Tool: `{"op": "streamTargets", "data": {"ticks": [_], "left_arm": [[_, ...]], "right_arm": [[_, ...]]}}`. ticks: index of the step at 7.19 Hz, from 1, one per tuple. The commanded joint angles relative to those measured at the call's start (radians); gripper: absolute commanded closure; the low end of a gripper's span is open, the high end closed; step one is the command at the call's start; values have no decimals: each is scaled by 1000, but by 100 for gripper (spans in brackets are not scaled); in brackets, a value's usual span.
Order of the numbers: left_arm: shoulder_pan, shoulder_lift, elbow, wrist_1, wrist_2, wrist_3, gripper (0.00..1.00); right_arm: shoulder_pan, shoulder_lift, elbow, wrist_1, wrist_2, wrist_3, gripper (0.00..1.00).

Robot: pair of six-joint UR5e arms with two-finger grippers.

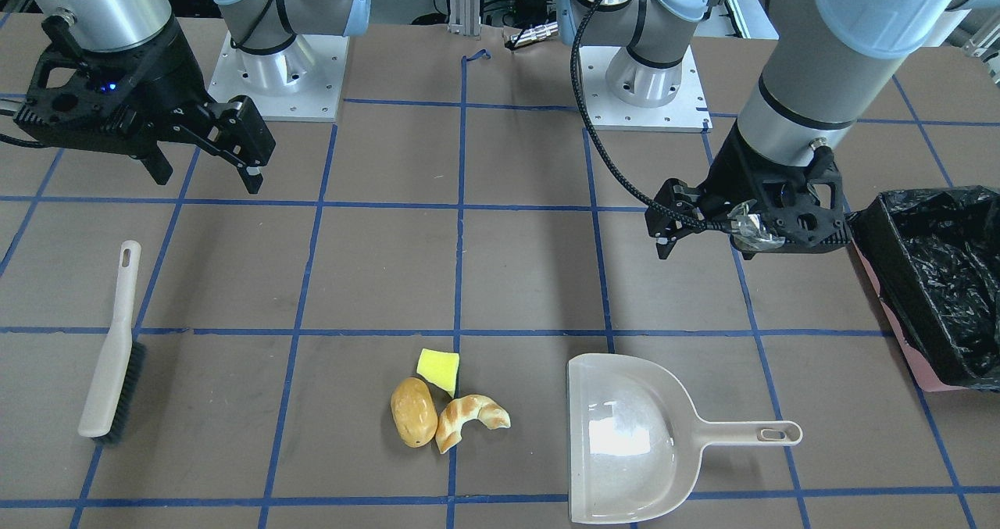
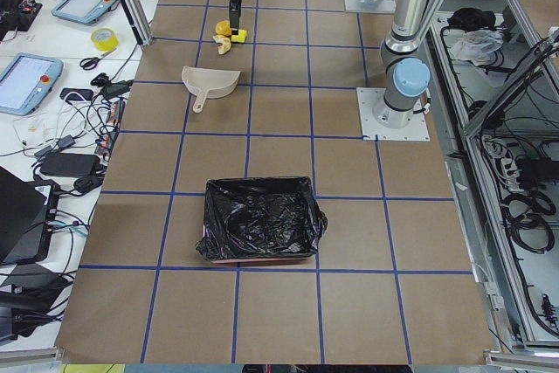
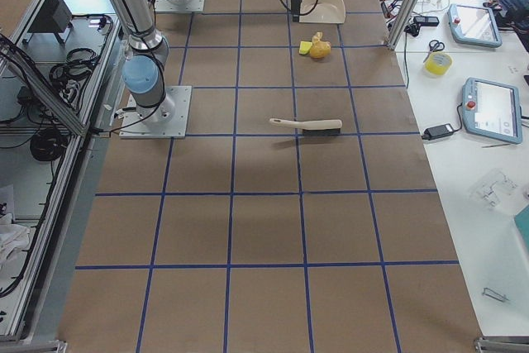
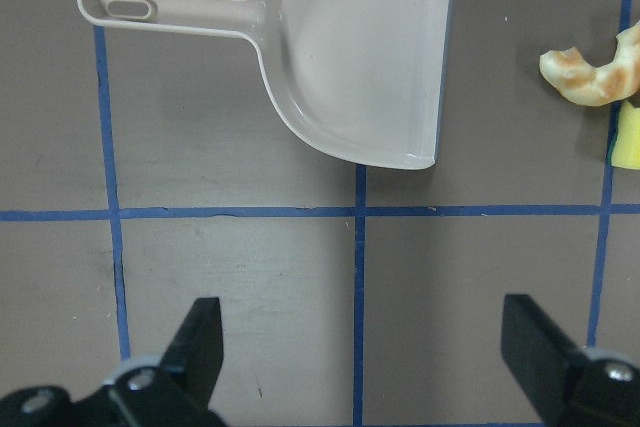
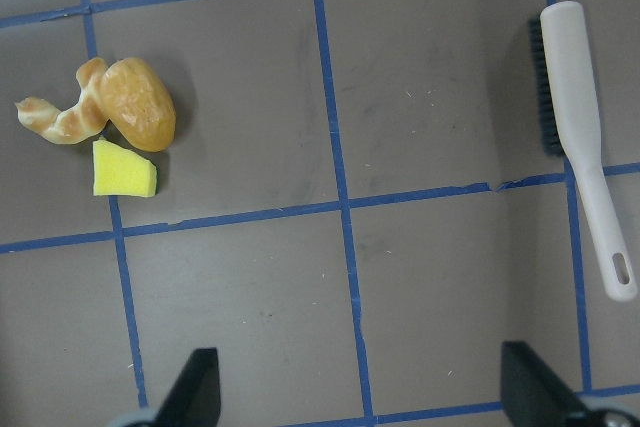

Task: Sweep and dump trash into bin
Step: 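Move the left gripper to the dustpan handle while the right reaches for the brush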

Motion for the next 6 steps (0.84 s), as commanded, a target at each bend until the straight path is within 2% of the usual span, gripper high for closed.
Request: {"op": "streamTargets", "data": {"ticks": [1,3,4,5,6], "left_arm": [[-1,12,3,-24,-1,0,0],[-4,3,3,-25,-1,-16,0],[14,-11,9,-28,-7,39,0],[15,-37,15,-27,2,178,0],[23,-41,12,-22,6,384,0]], "right_arm": [[0,-1,0,18,-41,-55,0],[-20,2,-3,20,-36,-51,0],[-35,12,0,27,-47,-54,0],[-63,48,3,30,-47,-88,0],[-124,82,20,36,-50,-249,0]]}}
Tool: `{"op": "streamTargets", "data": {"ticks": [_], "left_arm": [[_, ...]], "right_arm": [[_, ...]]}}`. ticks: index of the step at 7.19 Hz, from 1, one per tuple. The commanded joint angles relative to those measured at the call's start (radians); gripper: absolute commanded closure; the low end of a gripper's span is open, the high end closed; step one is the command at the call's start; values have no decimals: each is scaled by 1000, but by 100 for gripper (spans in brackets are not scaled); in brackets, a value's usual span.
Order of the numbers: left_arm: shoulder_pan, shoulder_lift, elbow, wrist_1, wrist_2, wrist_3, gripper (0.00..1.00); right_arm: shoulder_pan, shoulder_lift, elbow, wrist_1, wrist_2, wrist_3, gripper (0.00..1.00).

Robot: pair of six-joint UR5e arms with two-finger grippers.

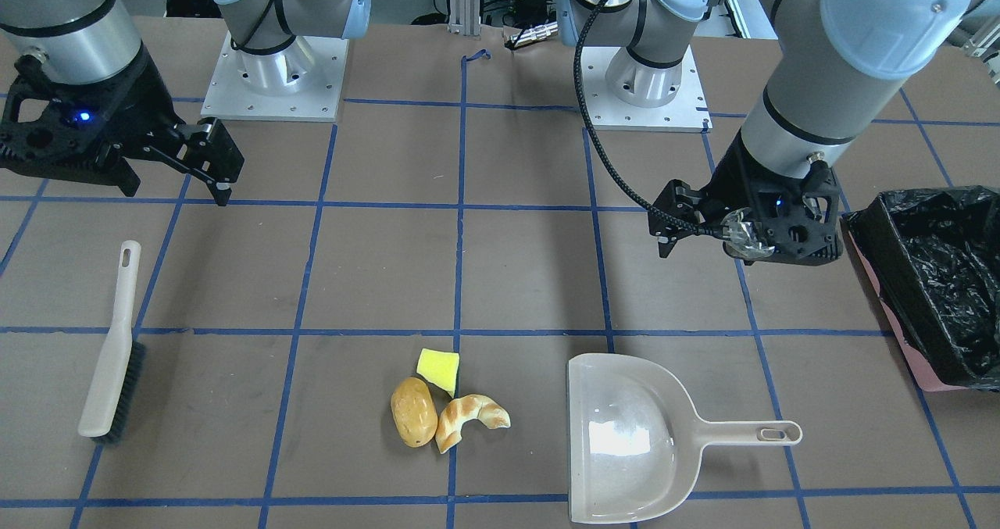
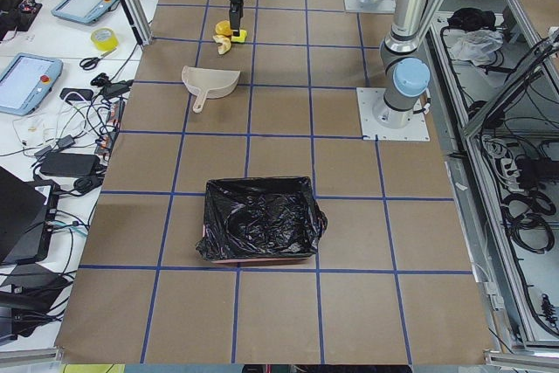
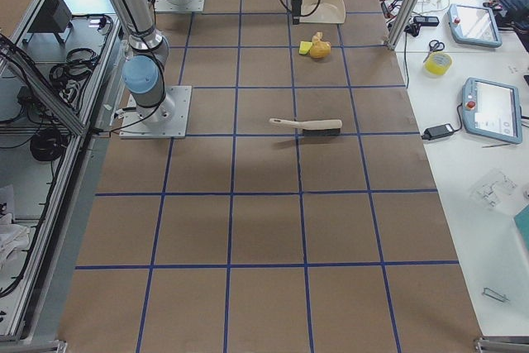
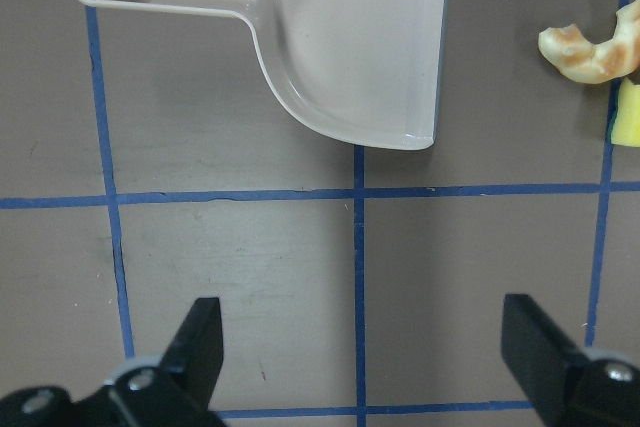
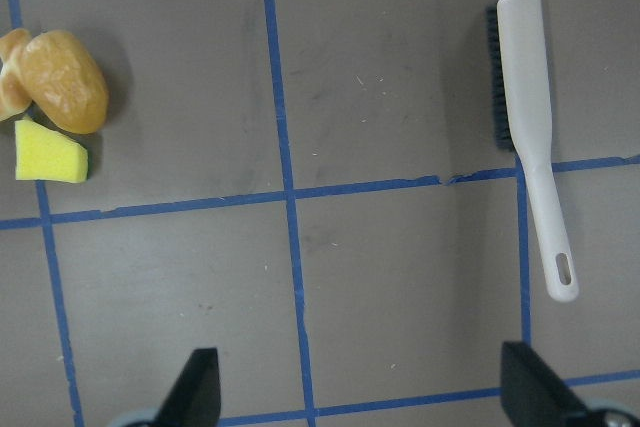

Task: Sweep and dump trash into bin
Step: 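Move the left gripper to the dustpan handle while the right reaches for the brush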

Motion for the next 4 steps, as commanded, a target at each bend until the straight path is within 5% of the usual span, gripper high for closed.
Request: {"op": "streamTargets", "data": {"ticks": [1,4], "left_arm": [[23,-41,-3,26,7,429,0],[115,-173,16,128,7,1046,0]], "right_arm": [[-141,38,84,-1,-7,-244,0],[-288,45,339,-291,-71,-542,0]]}}
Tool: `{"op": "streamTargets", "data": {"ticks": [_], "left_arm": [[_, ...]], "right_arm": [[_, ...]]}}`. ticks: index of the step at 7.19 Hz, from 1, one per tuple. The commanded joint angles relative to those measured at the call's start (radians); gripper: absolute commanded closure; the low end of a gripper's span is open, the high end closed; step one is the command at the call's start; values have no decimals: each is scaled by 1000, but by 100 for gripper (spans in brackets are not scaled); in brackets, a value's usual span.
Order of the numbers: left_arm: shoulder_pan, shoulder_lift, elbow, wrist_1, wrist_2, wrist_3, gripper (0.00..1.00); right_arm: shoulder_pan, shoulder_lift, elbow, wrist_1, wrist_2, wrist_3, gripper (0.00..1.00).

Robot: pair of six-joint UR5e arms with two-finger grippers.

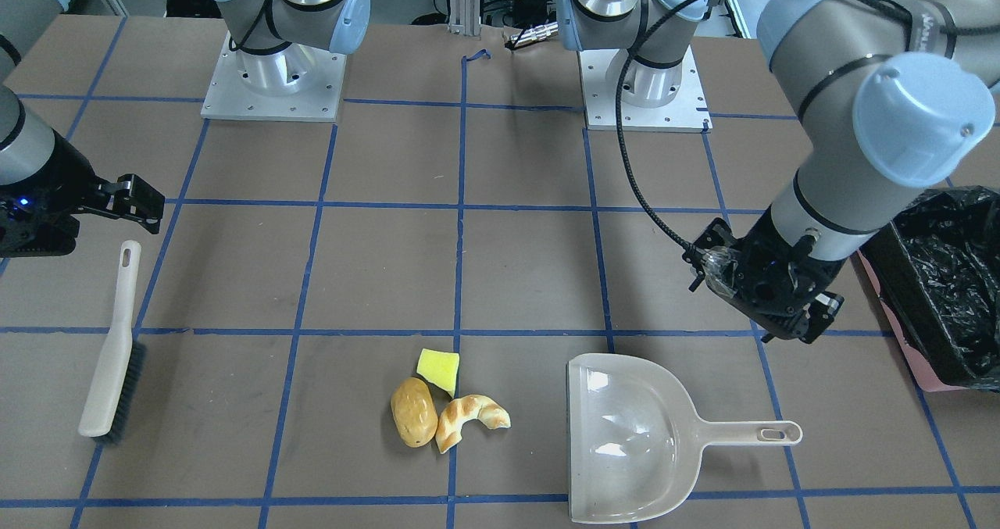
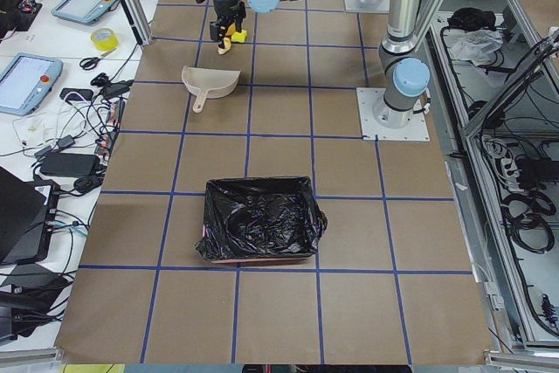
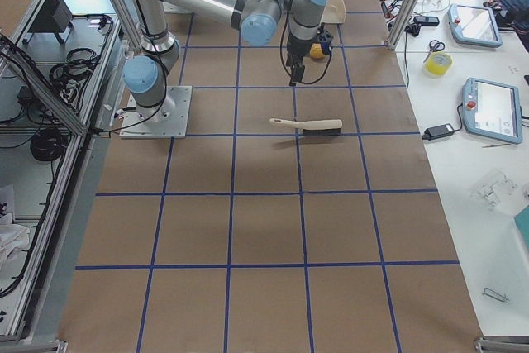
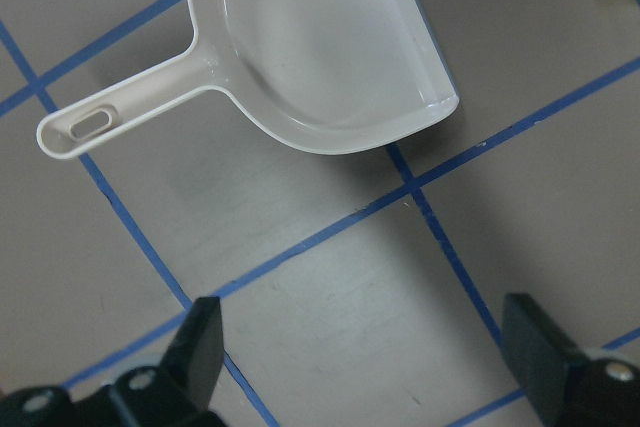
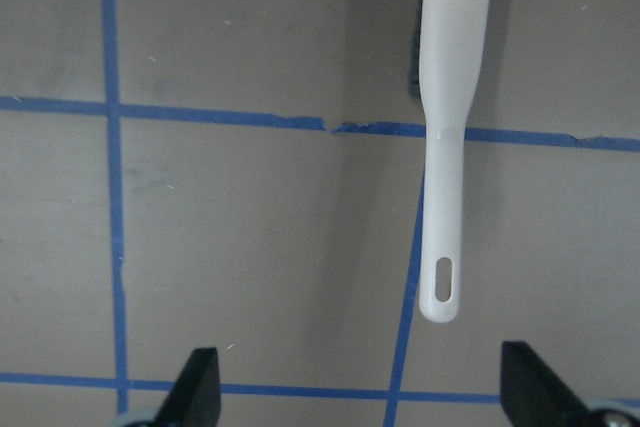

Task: Sweep and dump trash into bin
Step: 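Grasp the dustpan handle with left gripper while right grasps brush handle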

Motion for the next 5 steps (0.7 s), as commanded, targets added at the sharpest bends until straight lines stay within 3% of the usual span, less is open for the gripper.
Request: {"op": "streamTargets", "data": {"ticks": [1,2,3,5], "left_arm": [[59,-93,35,49,1,437,0],[59,-154,89,50,4,576,0],[58,-211,118,53,85,693,0],[53,-276,125,90,143,716,0]], "right_arm": [[-53,5,166,-219,-25,-172,0],[-89,13,187,-222,-11,-179,1],[-105,74,187,-266,-8,-220,2],[-105,137,187,-323,-9,-211,3]]}}
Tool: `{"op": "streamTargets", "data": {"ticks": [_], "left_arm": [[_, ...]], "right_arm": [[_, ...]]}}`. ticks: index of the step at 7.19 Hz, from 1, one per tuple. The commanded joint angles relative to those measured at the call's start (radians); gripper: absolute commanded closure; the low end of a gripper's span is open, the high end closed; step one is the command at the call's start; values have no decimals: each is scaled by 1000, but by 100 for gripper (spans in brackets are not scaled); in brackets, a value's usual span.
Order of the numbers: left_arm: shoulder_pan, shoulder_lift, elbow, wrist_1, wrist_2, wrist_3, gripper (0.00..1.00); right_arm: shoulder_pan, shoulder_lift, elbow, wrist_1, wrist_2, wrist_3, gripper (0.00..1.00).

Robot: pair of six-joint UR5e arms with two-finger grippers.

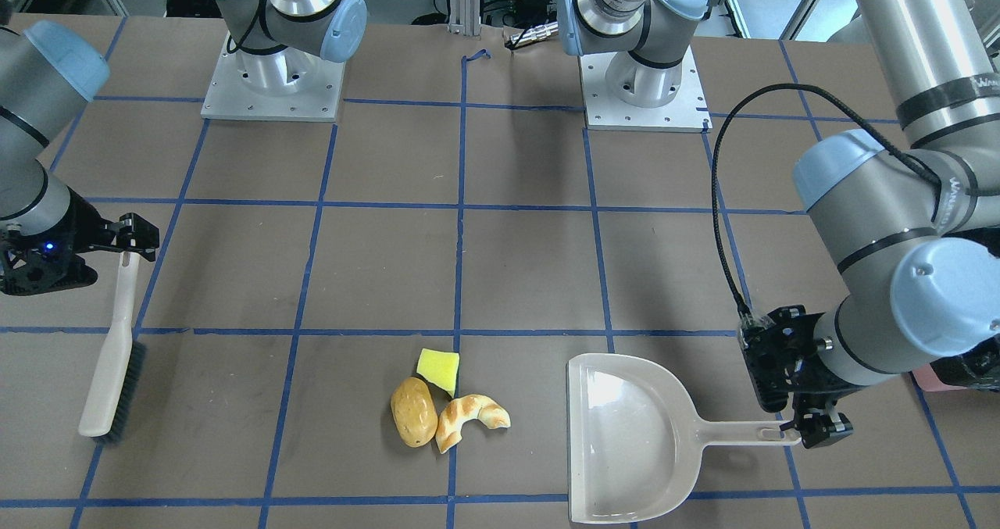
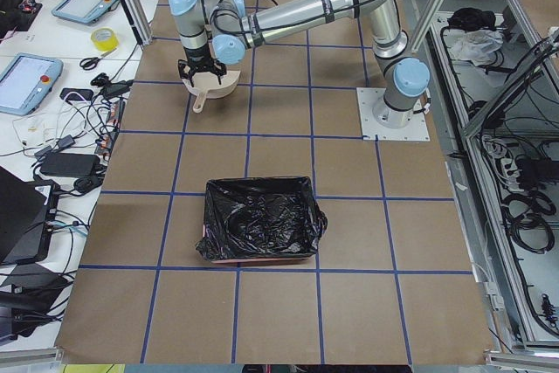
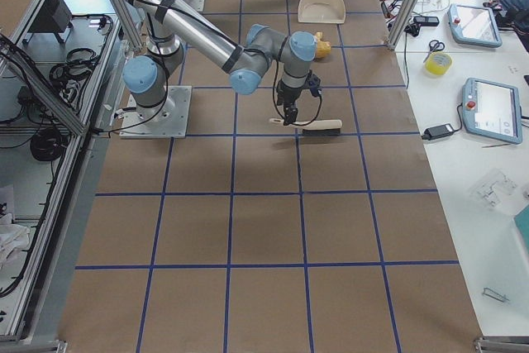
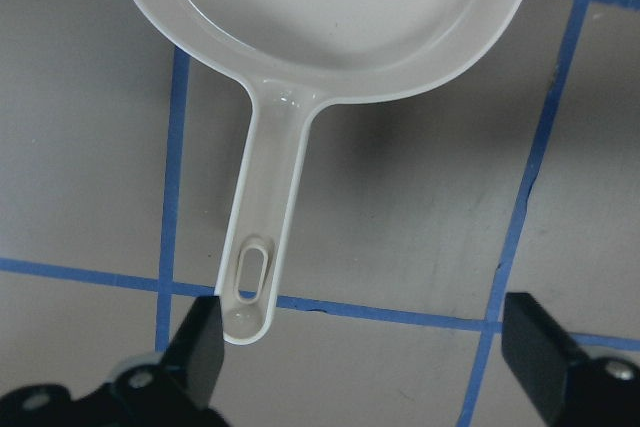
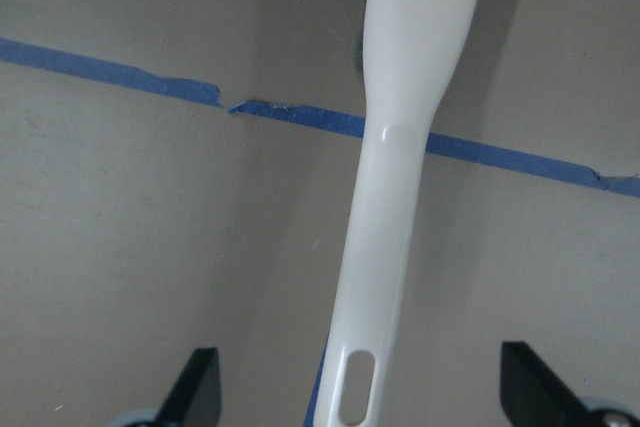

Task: Sweep and dump trash into bin
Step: 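Grasp the dustpan handle with left gripper while right grasps brush handle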

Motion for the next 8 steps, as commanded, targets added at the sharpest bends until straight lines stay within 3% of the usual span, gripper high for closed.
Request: {"op": "streamTargets", "data": {"ticks": [1,3,4,6,8], "left_arm": [[-1,-55,15,50,60,70,0],[-1,-75,15,110,48,127,1],[0,-83,20,116,2,127,9],[6,-102,21,121,-35,121,9],[6,-110,21,127,-38,118,9]], "right_arm": [[-3,49,2,-25,-2,25,3],[-3,61,6,-16,-6,30,19],[-3,63,17,-16,-6,31,24],[-3,63,22,-16,-6,45,29],[-5,63,20,-19,-6,47,45]]}}
